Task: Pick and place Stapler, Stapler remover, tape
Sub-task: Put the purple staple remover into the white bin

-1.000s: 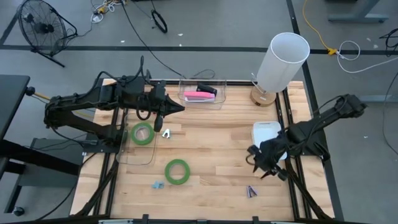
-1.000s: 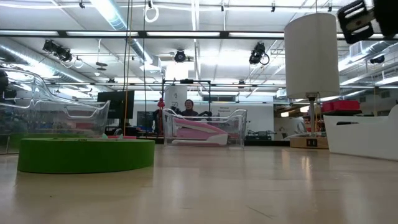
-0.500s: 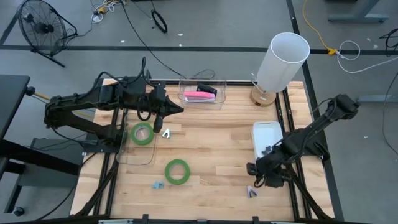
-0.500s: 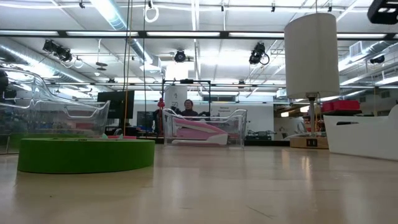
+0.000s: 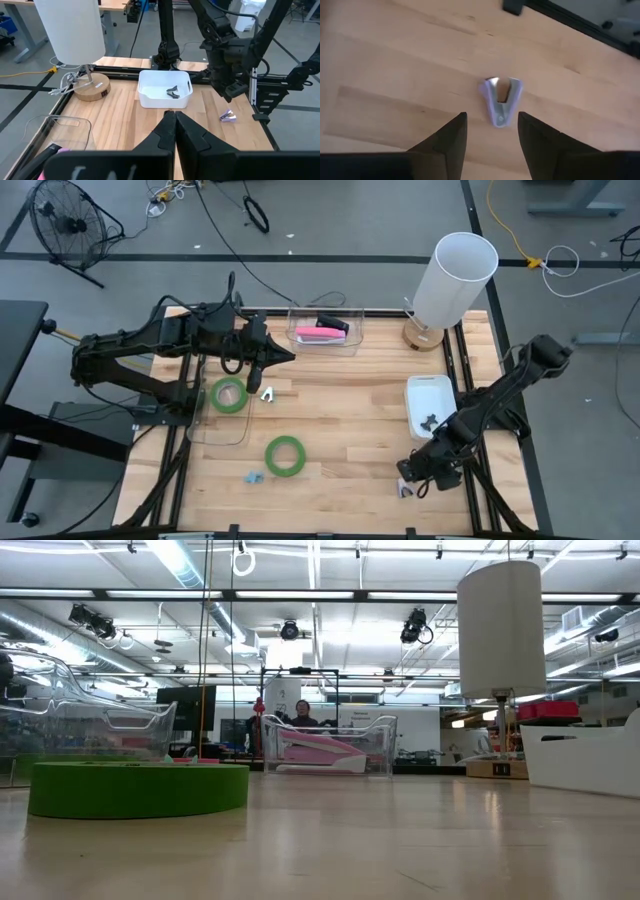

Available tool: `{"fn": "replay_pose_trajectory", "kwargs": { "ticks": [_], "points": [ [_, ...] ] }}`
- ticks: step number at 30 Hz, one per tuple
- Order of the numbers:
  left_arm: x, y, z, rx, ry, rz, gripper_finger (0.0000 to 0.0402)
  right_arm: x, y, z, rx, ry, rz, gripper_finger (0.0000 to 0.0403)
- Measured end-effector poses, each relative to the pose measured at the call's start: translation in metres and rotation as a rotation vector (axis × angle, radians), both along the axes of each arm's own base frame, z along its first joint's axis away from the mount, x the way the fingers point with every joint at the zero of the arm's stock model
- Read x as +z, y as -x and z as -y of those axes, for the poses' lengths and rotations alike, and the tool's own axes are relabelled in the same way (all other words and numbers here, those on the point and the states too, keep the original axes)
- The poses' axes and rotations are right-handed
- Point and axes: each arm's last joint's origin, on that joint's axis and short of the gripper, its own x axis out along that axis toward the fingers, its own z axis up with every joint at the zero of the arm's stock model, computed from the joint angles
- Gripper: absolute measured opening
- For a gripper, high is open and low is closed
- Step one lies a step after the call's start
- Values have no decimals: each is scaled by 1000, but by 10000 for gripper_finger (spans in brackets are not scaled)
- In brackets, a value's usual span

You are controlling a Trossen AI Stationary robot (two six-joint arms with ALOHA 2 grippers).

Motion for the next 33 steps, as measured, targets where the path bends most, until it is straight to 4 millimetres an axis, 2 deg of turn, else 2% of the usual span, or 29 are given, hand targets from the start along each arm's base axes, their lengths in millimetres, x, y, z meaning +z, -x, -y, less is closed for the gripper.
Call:
{"fn": "replay_pose_trajectory", "kwargs": {
  "ticks": [6,14,33],
  "points": [
    [0,0,0,0,0,0,14,-6,-2,-6,111,41,73,176],
    [-1,0,0,-1,-3,-9,14,-9,-9,-13,113,20,132,176],
    [-3,1,0,-2,-4,-39,14,-39,-18,-25,139,45,62,175]
  ]
}}
